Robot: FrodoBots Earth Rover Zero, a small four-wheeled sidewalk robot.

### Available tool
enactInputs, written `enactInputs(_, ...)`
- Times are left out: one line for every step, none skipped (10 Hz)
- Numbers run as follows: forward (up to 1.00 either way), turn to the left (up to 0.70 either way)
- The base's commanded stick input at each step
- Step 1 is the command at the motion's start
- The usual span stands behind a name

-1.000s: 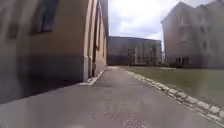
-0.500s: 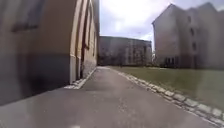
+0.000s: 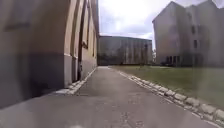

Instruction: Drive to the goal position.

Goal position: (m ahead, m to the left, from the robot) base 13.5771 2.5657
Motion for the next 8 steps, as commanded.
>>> enactInputs(0.70, 0.03)
enactInputs(0.70, 0.03)
enactInputs(0.70, 0.03)
enactInputs(0.70, 0.03)
enactInputs(0.70, 0.03)
enactInputs(0.70, 0.03)
enactInputs(0.70, 0.03)
enactInputs(0.70, 0.03)
